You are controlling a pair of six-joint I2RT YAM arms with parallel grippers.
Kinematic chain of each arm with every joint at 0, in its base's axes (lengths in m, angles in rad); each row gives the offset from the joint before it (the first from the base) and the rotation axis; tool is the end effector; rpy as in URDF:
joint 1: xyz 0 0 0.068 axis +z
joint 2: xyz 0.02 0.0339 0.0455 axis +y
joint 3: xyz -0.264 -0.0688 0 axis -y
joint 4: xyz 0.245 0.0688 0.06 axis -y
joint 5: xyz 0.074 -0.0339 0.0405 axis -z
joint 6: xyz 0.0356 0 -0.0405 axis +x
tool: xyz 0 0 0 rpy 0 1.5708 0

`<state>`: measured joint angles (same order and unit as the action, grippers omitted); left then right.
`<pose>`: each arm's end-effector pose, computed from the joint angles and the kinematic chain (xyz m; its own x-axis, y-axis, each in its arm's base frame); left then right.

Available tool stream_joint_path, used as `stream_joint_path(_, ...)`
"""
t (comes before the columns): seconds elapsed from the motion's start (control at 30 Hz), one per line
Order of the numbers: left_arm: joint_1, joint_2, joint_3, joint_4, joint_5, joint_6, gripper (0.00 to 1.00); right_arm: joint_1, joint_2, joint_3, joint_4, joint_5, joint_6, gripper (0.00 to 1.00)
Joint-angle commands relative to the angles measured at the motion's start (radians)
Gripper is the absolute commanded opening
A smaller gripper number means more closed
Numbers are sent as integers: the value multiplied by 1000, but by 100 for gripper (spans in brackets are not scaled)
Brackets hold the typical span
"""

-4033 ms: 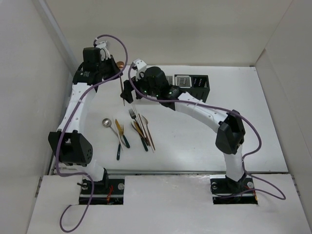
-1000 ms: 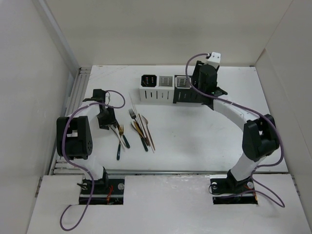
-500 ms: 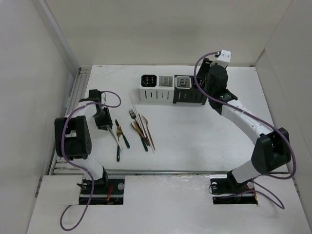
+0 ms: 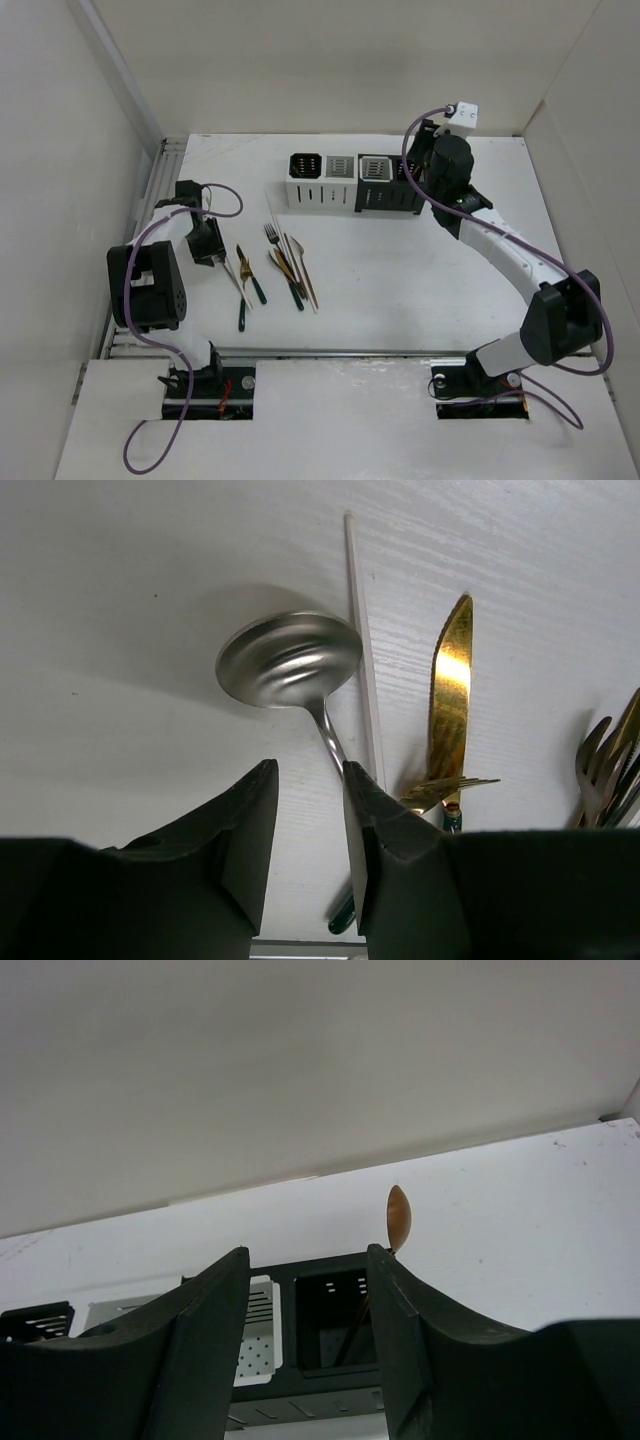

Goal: Sort the eating utensils into containers

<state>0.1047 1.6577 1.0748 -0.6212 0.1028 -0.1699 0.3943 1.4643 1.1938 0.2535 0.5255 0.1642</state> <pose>0.3183 0.0298 0.1896 -0.9036 -0.2641 -0.3372 -0.2234 0.9623 -0.1550 0.3289 0.1175 0.3666 0.0059 0.1556 -0.9878 0.1316 0.9791 0.1550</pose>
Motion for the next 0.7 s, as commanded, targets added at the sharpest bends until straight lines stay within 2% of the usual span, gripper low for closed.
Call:
stream_joint_path(0.0,3,8,4,-22,9,4,29,8,-42,-14,24,-4,-14,55)
stream_joint_path(0.13,3,51,4,-12,58,4,35,8,-51,-25,24,5,-23,55)
stream_joint_path(0.33,3,97,-24,6,54,4,35,8,-81,-56,24,24,-23,55)
stream_joint_path(0.4,3,111,-24,-5,11,-6,30,8,-100,-56,24,33,-32,55)
stream_joint_path(0.5,3,122,-15,-5,-35,-22,15,-3,-119,-56,24,33,-32,55)
stream_joint_path(0.67,12,113,5,-5,12,-22,3,-12,-128,-56,24,33,-51,55)
